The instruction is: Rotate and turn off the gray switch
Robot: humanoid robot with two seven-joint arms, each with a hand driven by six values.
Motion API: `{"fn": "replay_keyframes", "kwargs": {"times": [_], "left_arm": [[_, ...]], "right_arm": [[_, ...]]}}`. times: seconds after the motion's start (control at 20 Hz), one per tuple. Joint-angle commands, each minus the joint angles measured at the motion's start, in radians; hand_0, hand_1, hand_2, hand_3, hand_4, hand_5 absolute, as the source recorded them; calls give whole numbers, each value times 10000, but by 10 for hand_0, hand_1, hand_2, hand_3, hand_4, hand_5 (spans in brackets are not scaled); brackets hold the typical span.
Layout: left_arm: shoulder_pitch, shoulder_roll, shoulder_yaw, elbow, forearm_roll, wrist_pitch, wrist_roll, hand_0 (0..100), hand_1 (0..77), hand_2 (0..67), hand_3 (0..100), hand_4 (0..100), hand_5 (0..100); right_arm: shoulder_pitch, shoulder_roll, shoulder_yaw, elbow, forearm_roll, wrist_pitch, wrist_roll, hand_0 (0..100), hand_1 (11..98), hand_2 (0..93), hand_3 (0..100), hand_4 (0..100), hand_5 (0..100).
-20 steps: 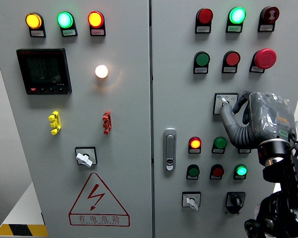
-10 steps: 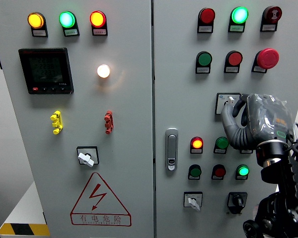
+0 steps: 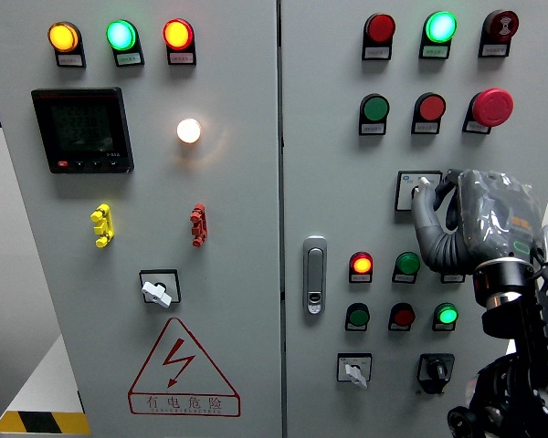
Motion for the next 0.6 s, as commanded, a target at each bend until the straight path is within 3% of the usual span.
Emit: {"fn": "replay_keyframes", "kwargs": {"times": [0.0, 0.2, 0.35, 0.55], "left_arm": [[0, -12, 0, 0, 3, 0, 0, 0, 0, 132, 183, 95, 118], [0, -12, 0, 0, -12, 0, 0, 0, 0, 132, 183, 95, 118], [0, -12, 0, 0, 3, 0, 0, 0, 0, 132, 183, 95, 118], [0, -12, 0, 0, 3, 0, 0, 0, 0, 132, 183, 95, 118]], "right_arm": [[-56, 4, -21, 138, 2, -86, 9, 834, 298, 566, 971, 806, 1000], [-286, 4, -21, 537, 2, -163, 24, 819, 305, 549, 959, 795, 1000], [-562, 4, -36, 904, -13, -178, 24, 802, 312, 523, 884, 773, 999], [-1067, -12, -52, 1517, -28, -178, 55, 787, 321, 458, 757, 634, 948]]}}
